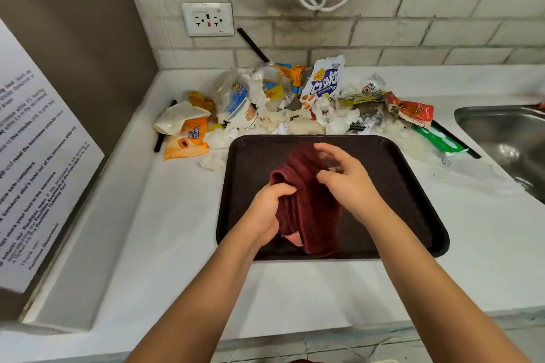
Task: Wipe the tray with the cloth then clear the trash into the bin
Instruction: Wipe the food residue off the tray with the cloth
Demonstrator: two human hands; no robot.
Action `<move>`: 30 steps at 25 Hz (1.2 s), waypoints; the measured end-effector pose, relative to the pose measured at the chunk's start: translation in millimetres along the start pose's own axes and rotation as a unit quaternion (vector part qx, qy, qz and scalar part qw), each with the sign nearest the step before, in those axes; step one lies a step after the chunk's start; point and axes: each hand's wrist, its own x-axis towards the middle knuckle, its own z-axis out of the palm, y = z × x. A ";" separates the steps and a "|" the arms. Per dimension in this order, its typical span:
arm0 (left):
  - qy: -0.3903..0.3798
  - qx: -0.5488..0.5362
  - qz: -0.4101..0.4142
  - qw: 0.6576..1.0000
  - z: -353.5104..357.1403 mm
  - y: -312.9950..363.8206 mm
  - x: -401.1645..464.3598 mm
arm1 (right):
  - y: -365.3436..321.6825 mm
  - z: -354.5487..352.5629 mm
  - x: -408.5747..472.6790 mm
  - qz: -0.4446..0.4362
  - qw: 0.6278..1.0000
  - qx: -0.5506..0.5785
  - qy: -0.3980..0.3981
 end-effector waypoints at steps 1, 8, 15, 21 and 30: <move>-0.010 -0.025 -0.011 1.000 0.3 3.1 0.1 | 3.8 -1.6 0.9 0.003 1.000 -0.018 0.015; -0.093 -0.121 -0.054 0.987 18.6 22.0 1.8 | 31.9 -33.2 -3.0 0.099 0.935 0.288 -0.184; -0.107 -0.088 -0.075 0.988 52.7 21.0 7.1 | 37.3 -69.6 2.4 0.062 0.949 0.305 0.055; -0.058 0.292 -0.018 0.954 85.3 -13.4 15.6 | 43.2 -125.0 -6.7 0.083 0.965 0.245 -0.037; -0.027 0.386 0.126 0.914 174.5 -71.6 14.6 | 85.5 -225.5 -39.3 0.113 0.987 -0.081 0.082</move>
